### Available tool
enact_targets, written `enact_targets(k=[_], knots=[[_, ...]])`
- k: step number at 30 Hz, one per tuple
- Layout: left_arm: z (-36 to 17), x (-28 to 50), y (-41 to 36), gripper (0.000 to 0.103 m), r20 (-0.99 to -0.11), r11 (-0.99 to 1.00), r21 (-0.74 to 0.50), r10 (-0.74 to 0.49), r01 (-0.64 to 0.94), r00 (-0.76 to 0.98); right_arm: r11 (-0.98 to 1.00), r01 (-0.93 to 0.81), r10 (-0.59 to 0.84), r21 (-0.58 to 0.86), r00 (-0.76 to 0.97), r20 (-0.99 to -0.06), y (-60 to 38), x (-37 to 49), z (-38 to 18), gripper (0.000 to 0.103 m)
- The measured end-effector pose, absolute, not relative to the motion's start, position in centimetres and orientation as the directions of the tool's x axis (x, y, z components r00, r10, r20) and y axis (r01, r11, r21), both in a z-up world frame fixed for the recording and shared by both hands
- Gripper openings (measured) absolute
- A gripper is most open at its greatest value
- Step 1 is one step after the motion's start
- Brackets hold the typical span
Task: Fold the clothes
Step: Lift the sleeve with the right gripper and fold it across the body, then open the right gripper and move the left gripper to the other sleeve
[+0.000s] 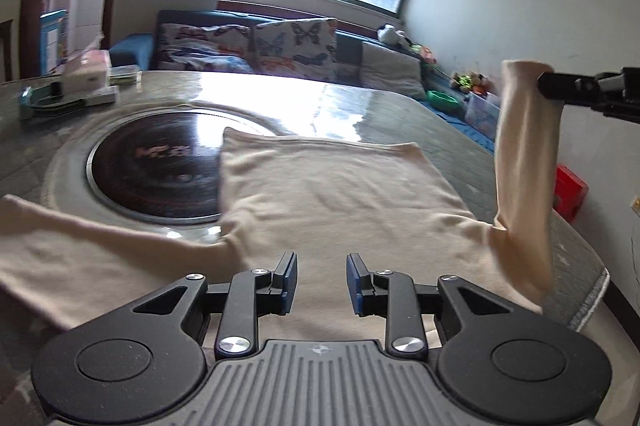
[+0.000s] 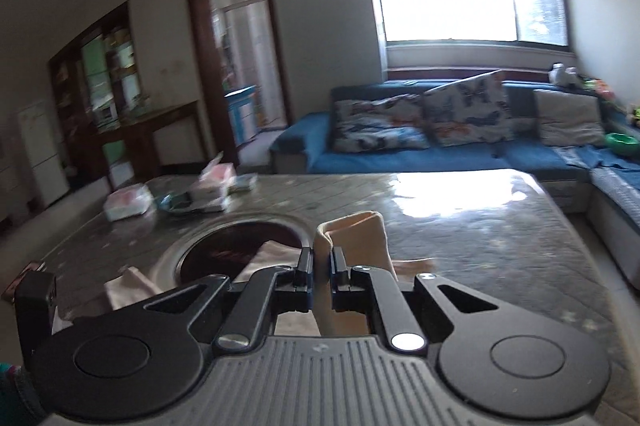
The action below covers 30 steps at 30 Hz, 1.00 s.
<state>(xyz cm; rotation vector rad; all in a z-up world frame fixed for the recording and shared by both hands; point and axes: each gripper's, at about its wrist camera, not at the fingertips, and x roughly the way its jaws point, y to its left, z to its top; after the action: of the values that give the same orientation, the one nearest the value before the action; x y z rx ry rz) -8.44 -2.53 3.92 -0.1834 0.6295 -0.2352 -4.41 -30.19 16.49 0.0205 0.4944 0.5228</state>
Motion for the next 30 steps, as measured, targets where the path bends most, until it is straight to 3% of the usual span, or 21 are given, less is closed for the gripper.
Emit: enact_targets(k=[11, 16, 24, 30], knots=[[3.2, -9.8, 0.2, 0.03, -0.565, 0.967, -0.245, -0.206, 0.076, 0.799, 0.761, -0.622, 0.594, 0.185, 0.552, -0.586, -22.7, -4.1, 11.1, 0.013], [4.2, -10.4, -0.3, 0.031, -0.545, 0.974, -0.2, -0.199, 0.105, 0.814, 0.795, -0.595, 0.53, 0.118, 0.586, -0.614, -24.4, -4.2, 10.5, 0.013], [3.8, -9.6, -2.3, 0.031, -0.562, 0.978, -0.152, -0.206, 0.144, 0.801, 0.904, -0.427, 0.291, -0.015, 0.641, -0.711, -31.6, -3.6, 6.3, 0.018], [2.9, -8.4, -1.3, 0.032, -0.595, 0.988, -0.139, -0.139, 0.069, 0.792, 0.906, -0.419, 0.329, 0.052, 0.623, -0.71, -33.4, -2.8, 4.7, 0.022]])
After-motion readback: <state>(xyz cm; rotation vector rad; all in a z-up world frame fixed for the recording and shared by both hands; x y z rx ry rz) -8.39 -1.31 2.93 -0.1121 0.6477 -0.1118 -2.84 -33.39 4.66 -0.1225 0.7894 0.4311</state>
